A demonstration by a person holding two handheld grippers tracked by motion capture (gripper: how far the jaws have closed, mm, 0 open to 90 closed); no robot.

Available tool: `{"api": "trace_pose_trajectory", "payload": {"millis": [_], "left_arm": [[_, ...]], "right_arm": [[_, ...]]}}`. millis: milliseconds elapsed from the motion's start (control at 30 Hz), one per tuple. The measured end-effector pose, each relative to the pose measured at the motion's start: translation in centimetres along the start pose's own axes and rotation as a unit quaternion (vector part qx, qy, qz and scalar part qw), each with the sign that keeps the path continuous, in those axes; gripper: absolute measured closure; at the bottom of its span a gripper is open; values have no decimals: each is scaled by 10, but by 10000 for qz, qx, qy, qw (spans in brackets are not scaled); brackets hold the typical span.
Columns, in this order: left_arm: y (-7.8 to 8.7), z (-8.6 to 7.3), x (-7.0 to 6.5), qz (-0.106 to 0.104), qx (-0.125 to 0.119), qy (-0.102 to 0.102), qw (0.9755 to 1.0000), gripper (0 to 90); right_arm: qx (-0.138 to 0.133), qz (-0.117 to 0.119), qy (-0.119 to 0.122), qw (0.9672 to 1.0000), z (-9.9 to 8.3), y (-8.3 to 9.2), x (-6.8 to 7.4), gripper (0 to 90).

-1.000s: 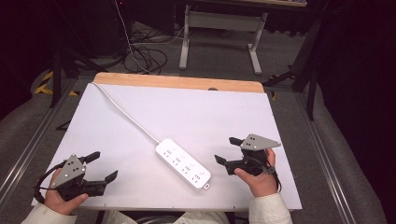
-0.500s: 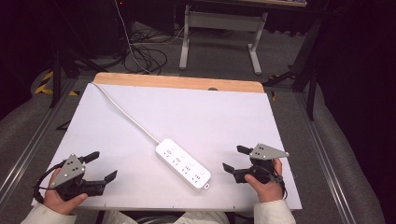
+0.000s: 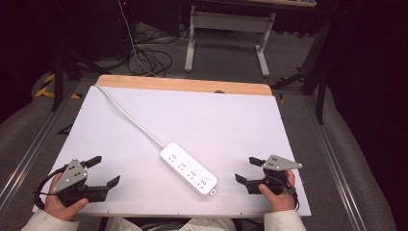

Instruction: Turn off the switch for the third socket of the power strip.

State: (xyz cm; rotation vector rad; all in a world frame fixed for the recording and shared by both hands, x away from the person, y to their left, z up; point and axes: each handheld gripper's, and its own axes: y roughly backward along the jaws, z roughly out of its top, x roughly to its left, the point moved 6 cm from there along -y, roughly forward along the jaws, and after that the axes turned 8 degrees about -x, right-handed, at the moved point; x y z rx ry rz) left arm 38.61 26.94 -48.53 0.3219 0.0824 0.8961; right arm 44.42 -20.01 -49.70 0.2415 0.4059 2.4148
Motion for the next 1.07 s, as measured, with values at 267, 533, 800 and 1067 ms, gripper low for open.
{"api": "trace_pose_trajectory", "payload": {"millis": [267,533,800,1067], "left_arm": [[0,-1,2,-47,-16,42,10000,103],[-1,-3,4,-89,-41,117,9999,91],[-2,-4,6,28,-54,53,10000,87],[-1,-5,7,4,1,3,10000,86]], "right_arm": [[77,32,27,10000,-17,3,1,157],[23,-30,115,9999,-13,4,1,158],[-28,-109,132,9998,-11,6,0,158],[51,-261,110,9996,-13,7,-4,158]]}}
